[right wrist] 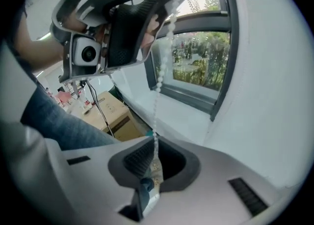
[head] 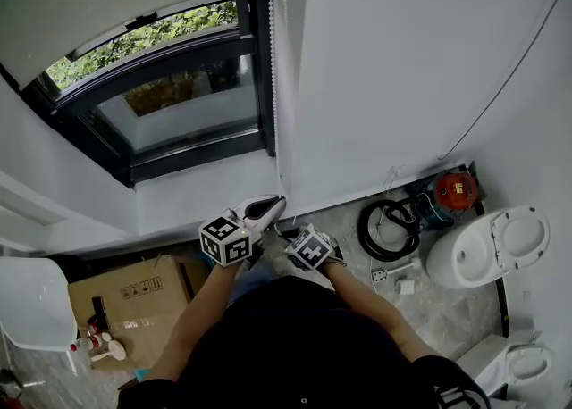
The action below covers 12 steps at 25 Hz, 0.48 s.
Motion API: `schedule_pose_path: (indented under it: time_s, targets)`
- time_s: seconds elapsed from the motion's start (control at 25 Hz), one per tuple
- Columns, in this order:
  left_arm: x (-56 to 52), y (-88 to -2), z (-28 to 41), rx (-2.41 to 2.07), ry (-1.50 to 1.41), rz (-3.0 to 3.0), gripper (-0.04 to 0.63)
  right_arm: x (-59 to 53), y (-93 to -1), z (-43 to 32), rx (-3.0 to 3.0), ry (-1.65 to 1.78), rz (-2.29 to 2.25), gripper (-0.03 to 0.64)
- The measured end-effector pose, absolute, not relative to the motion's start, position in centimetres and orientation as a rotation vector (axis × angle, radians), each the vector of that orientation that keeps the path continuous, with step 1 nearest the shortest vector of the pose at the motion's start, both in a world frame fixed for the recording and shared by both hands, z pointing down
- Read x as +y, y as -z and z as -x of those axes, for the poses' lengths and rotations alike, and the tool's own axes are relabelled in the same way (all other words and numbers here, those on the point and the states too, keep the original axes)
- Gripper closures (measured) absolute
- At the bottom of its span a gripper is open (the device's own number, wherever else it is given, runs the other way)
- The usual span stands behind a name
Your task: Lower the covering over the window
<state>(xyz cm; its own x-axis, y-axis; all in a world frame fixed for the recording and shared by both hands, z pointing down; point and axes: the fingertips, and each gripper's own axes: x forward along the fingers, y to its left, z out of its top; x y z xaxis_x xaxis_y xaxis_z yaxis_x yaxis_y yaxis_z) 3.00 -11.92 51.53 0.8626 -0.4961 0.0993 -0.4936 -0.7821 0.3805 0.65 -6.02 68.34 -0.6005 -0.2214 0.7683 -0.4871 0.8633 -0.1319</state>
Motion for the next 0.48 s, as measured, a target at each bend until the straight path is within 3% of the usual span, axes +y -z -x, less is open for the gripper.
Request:
schedule_pose_path:
  time_s: [0.48]
  targets:
    - [-12.9,-51.8,-2.2,-0.781,0.034,-2.619,0.584,-11.4,-55.9,-2.8,-2.517,-0.467,-0.669,0.578]
